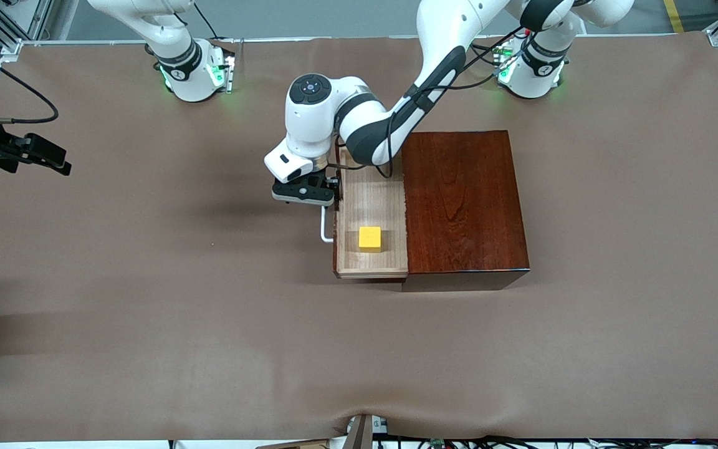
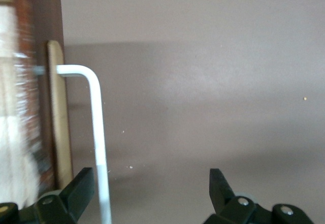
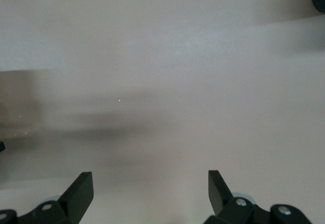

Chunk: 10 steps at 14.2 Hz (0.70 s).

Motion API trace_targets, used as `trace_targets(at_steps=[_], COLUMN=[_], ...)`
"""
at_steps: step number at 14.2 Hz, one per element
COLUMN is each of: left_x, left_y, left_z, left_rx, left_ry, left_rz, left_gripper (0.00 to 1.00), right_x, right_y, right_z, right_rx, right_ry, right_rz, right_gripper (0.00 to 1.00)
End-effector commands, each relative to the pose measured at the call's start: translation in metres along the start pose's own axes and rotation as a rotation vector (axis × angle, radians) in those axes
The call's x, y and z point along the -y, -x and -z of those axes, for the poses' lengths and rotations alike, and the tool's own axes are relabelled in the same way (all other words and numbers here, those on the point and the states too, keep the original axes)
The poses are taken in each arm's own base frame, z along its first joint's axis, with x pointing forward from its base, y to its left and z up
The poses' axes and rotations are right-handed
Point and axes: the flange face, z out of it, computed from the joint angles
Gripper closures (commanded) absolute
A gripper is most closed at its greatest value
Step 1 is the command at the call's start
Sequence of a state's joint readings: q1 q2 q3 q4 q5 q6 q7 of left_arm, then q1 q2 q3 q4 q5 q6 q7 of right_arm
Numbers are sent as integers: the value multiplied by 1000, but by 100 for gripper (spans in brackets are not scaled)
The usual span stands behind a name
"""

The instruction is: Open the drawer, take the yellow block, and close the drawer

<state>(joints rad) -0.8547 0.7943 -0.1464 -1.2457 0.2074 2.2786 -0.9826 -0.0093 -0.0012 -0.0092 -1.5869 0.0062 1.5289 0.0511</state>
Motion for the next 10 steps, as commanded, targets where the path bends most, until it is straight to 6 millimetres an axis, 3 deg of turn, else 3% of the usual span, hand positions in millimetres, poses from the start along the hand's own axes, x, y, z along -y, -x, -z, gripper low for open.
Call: trace_targets(at_steps=[1, 5, 8, 10], left_x=[2, 11, 26, 47], left_y=[-17, -31, -54, -84], left_z=[7, 22, 58, 102], left_rx=[-2, -7, -12, -53], left_ry=[11, 8, 22, 47], left_rz=[17, 59, 109, 157], left_gripper=[0, 0, 0, 0], right_x=[-1, 1, 6, 7], right_y=[4, 4, 4, 4], right_z=[3, 3, 3, 5], right_rx=[-1, -2, -4, -5], right_ry=[-5, 0, -4, -14], right_rz=[-11, -7, -4, -69], right_gripper=[0, 0, 0, 0])
